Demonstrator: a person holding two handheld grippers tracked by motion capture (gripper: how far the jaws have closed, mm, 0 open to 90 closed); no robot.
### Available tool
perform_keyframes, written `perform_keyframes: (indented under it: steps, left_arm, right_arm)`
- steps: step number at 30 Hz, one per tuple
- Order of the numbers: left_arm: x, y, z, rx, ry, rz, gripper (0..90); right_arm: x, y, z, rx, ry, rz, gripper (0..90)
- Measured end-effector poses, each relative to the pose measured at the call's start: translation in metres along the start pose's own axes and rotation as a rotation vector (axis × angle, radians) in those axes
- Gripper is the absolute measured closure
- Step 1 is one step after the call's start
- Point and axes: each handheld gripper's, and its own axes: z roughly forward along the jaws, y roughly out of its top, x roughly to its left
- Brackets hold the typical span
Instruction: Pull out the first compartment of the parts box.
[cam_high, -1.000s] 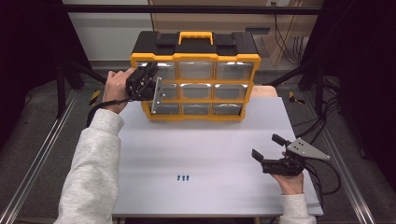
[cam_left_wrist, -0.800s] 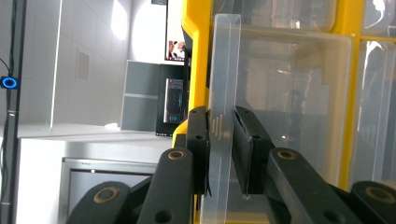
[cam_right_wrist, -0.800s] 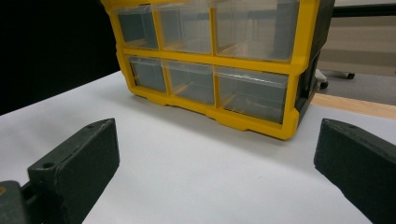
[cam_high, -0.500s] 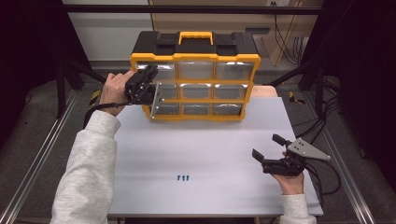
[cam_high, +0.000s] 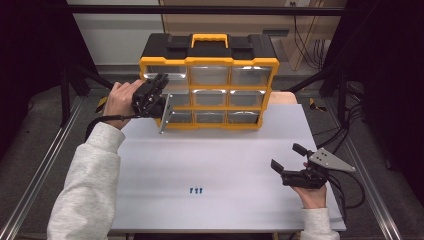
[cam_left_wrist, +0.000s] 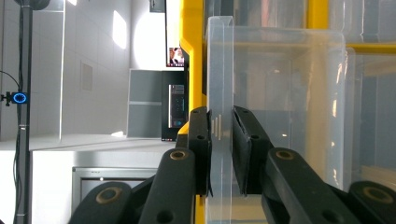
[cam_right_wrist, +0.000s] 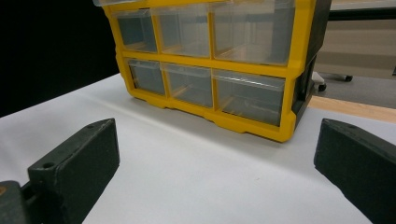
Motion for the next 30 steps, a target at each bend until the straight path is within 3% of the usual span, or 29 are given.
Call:
perform_keyframes:
  steps: [20, 21, 30]
  left_arm:
    - [-0.001, 0.003, -0.021, -0.014, 0.002, 0.009, 78.2]
    - [0.0, 0.003, -0.023, -0.005, 0.004, 0.028, 78.2]
    - [-0.001, 0.004, -0.031, -0.015, 0.003, 0.021, 78.1]
  right_arm:
    - [0.001, 0.0, 0.0, 0.0, -0.002, 0.0, 0.5]
    - [0.0, 0.0, 0.0, 0.001, -0.002, 0.0, 0.5]
    - [0.0, 0.0, 0.0, -0.001, 0.003, -0.006, 0.5]
